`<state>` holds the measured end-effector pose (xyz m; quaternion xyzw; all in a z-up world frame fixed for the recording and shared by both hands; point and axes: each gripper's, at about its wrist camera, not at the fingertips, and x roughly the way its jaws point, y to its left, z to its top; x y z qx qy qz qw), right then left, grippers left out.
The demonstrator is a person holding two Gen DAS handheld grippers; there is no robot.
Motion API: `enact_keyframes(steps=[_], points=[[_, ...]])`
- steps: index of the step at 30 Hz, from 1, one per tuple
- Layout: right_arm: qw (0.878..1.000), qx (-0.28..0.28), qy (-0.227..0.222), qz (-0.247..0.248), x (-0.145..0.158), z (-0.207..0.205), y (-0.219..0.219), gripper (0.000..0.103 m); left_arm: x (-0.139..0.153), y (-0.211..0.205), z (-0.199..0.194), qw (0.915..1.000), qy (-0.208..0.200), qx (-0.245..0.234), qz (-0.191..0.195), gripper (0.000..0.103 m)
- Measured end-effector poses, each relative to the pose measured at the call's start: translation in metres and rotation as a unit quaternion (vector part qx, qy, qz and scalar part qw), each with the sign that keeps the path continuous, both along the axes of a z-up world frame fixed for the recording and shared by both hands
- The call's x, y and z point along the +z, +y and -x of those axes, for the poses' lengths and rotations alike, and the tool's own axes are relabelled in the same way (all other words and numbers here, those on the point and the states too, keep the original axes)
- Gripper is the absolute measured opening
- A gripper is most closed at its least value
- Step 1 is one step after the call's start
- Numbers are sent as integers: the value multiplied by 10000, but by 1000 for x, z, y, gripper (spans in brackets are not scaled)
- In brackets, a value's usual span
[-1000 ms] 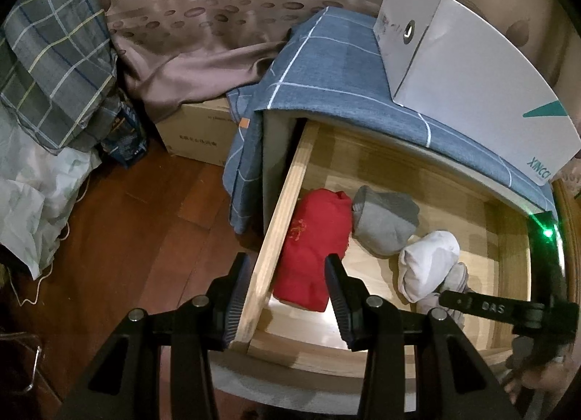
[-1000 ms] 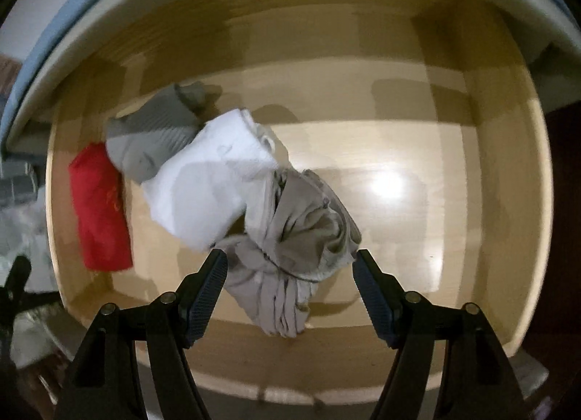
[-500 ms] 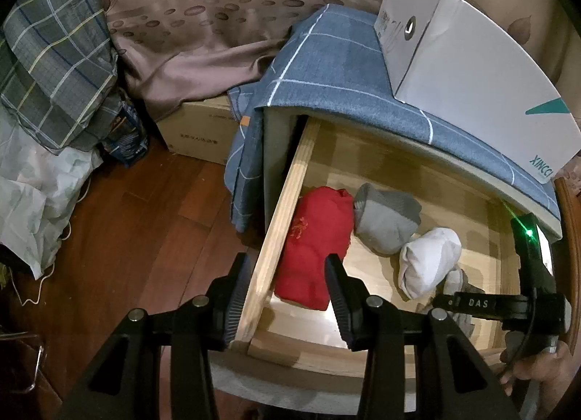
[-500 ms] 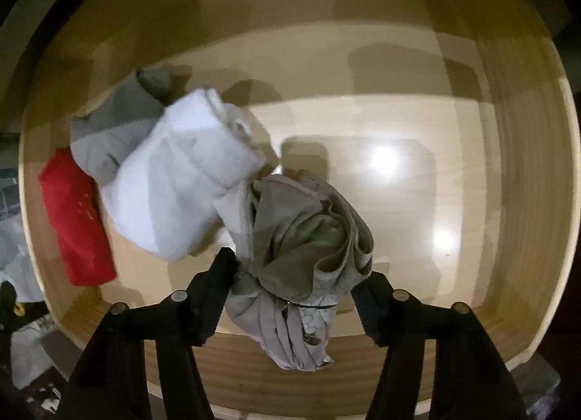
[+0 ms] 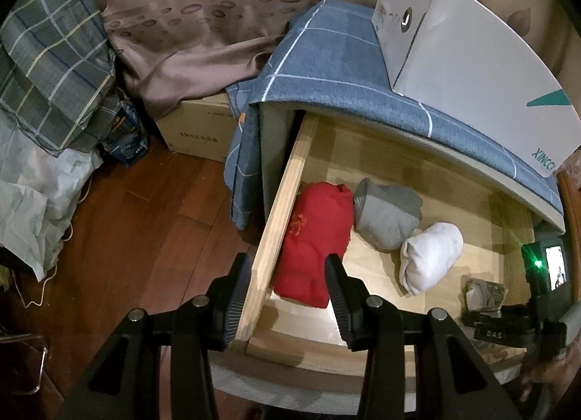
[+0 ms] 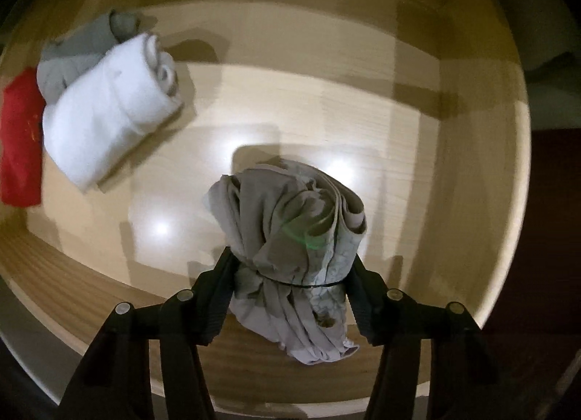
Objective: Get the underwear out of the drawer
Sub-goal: 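Grasp the rolled taupe patterned underwear with the right tool, then lower left tool and grasp red underwear while right holds taupe underwear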
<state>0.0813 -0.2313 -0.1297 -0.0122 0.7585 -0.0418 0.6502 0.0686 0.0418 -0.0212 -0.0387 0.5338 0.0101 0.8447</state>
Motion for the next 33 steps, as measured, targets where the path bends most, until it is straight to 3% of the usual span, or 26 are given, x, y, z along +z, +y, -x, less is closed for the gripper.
enact_keyframes(steps=[15, 25, 33], points=[[9994, 254, -156, 173, 4, 10, -24, 52, -9, -10, -7, 9995, 246, -184, -59, 43], [9982, 462, -332, 200, 0, 26, -9, 53, -23, -13, -16, 9955, 680, -516, 416, 43], [9971, 555, -455, 237, 12, 50, -1, 54, -32, -42, -31, 9908, 866, -1040, 53, 43]])
